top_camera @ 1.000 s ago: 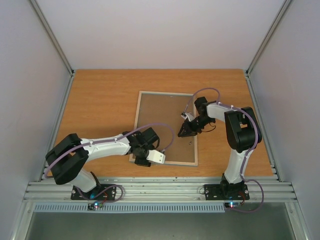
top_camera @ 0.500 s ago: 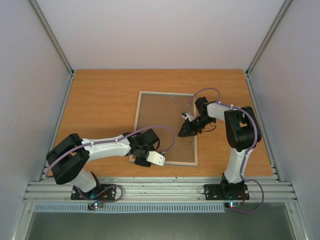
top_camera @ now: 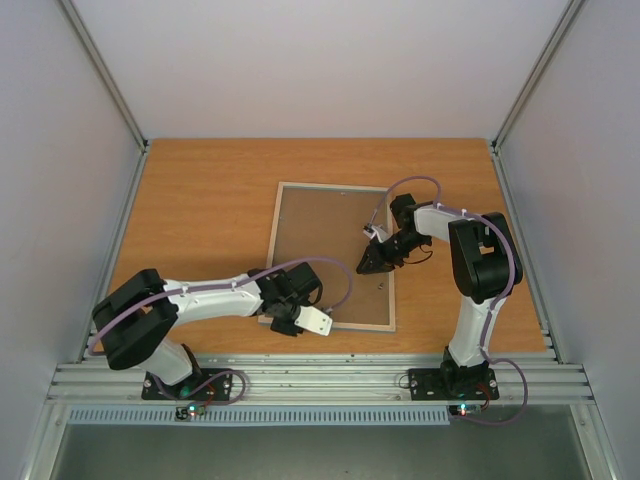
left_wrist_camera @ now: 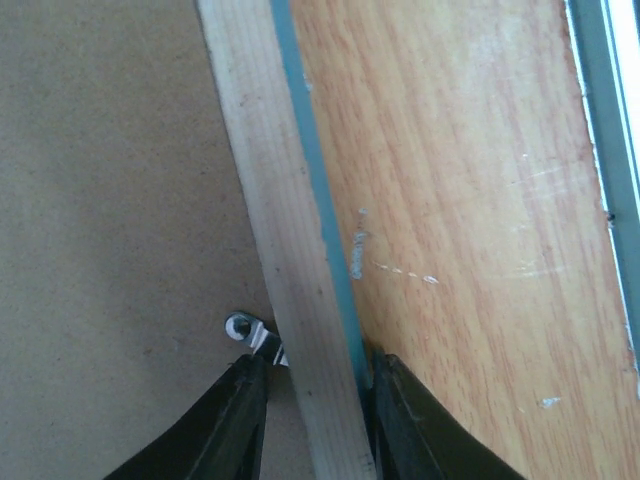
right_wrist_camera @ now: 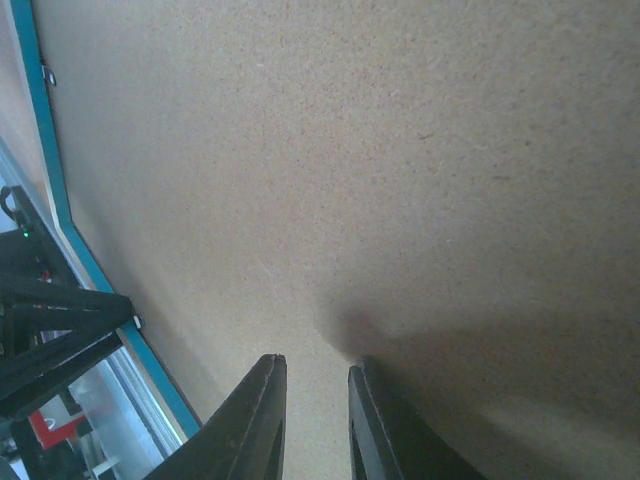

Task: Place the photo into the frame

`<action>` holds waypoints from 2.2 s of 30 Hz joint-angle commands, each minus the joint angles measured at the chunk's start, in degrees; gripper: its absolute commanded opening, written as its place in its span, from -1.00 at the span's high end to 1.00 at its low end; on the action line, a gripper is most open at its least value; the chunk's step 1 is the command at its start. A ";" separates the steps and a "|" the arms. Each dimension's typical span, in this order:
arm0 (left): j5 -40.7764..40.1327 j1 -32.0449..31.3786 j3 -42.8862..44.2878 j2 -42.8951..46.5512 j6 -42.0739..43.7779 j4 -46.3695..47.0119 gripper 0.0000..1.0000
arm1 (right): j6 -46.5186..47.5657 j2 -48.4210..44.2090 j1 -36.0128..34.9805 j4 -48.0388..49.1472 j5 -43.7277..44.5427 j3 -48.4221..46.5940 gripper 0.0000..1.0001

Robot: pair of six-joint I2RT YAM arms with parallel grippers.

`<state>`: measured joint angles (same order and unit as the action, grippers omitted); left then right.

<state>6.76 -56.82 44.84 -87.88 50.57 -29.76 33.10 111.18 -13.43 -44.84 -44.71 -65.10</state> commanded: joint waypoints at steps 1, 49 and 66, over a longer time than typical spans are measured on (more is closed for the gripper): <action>1.81 -0.64 -2.26 -1.72 1.41 -0.96 0.46 | -0.03 2.85 0.42 1.69 5.69 0.30 0.61; -4.40 6.61 20.40 -16.75 -23.15 9.37 0.49 | 14.17 -26.88 3.20 -9.95 28.41 10.43 -0.64; -6.10 4.05 12.32 -15.22 -16.63 12.62 0.51 | 4.60 -17.40 -2.13 -2.24 31.51 8.29 -0.43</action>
<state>0.73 -52.18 59.61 -103.00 32.88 -17.82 40.97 92.36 -15.11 -49.69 -14.50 -54.87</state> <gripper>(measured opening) 0.248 0.741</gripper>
